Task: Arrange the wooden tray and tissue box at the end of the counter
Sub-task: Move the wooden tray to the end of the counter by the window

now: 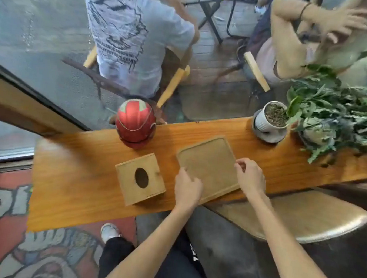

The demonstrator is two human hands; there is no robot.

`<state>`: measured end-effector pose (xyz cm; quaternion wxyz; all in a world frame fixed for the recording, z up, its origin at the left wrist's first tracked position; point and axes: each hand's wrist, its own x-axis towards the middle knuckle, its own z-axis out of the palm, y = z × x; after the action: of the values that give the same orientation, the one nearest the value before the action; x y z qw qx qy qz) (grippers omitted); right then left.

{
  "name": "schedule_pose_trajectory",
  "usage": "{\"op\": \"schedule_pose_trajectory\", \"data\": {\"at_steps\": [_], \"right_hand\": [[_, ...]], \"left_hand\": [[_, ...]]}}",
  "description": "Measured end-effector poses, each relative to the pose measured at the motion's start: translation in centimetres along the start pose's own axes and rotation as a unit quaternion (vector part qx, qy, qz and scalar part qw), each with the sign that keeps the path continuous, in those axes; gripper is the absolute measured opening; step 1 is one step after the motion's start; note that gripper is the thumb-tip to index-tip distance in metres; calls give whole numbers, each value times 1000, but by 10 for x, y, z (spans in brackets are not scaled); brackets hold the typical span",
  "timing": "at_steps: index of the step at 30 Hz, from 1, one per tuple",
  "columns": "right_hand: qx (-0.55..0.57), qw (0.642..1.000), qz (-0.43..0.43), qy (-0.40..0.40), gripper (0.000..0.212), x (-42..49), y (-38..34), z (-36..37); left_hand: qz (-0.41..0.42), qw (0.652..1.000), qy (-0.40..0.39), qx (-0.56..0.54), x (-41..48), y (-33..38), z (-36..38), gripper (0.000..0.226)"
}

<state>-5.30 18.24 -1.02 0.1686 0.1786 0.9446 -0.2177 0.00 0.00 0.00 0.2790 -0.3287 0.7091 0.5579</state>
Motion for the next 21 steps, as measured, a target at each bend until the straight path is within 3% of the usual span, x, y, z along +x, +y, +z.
{"op": "schedule_pose_trajectory", "data": {"at_steps": [5,9,16,21], "right_hand": [[40,997,49,-47,38,23,18,21],[19,997,58,-54,44,29,24,30],[83,982,133,-102,48,38,21,29],[156,965,146,-151,37,42,34,5]], "left_hand": [[-116,988,88,43,22,-11,18,71],[-129,986,87,64,24,-14,33,66],[-97,992,76,33,23,-14,43,70],[-12,992,52,-110,11,-10,21,54]]}}
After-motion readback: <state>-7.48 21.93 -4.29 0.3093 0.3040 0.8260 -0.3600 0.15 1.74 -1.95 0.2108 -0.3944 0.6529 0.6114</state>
